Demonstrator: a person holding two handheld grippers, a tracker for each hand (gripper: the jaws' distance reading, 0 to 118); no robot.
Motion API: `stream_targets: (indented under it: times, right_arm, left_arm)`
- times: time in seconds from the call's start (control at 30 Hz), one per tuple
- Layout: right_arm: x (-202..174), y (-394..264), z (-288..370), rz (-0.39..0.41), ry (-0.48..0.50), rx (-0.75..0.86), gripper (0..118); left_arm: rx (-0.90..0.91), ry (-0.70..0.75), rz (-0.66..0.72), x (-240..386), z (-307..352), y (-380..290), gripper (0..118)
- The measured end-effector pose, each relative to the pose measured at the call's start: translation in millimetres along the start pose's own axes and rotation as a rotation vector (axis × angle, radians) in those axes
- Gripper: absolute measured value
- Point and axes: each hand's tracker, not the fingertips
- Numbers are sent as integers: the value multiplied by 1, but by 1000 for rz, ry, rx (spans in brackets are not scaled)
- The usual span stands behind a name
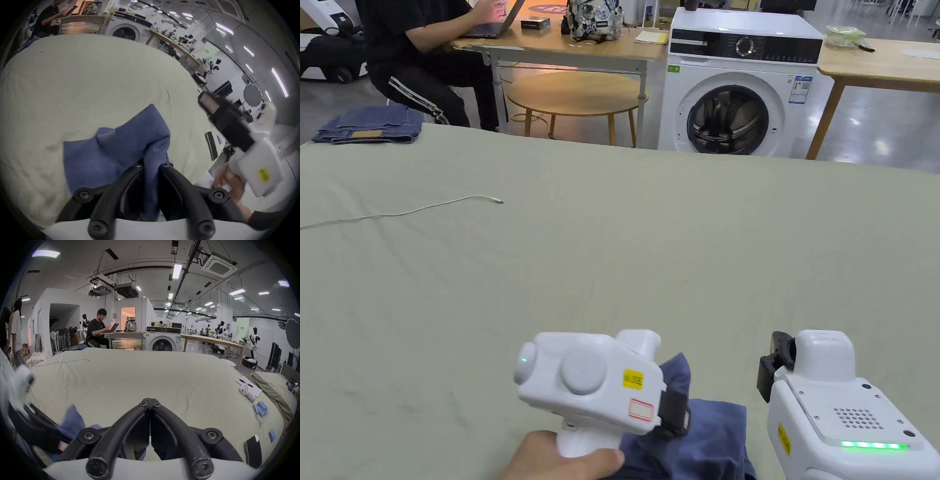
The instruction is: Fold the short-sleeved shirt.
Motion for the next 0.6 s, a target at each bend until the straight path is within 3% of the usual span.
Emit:
stream_targets:
  times: [0.13,0.3,0.37,0.43,0.6]
  right_arm:
    - [7,-1,0,-9,-18,-6,0]
    - [15,-3,-1,-24,-31,-21,0]
    - [16,-4,-1,-25,-34,-23,0]
    - [17,-4,0,-23,-37,-21,0]
    - [19,-7,1,-29,-35,-26,0]
  left_arm:
    - [-61,19,27,3,-47,-2,6]
    - [-77,19,65,4,-58,-9,6]
    - [-69,-29,105,-3,-51,-10,14]
    - [-33,-107,149,-5,-39,-13,37]
    - [17,-136,124,-6,-4,-7,39]
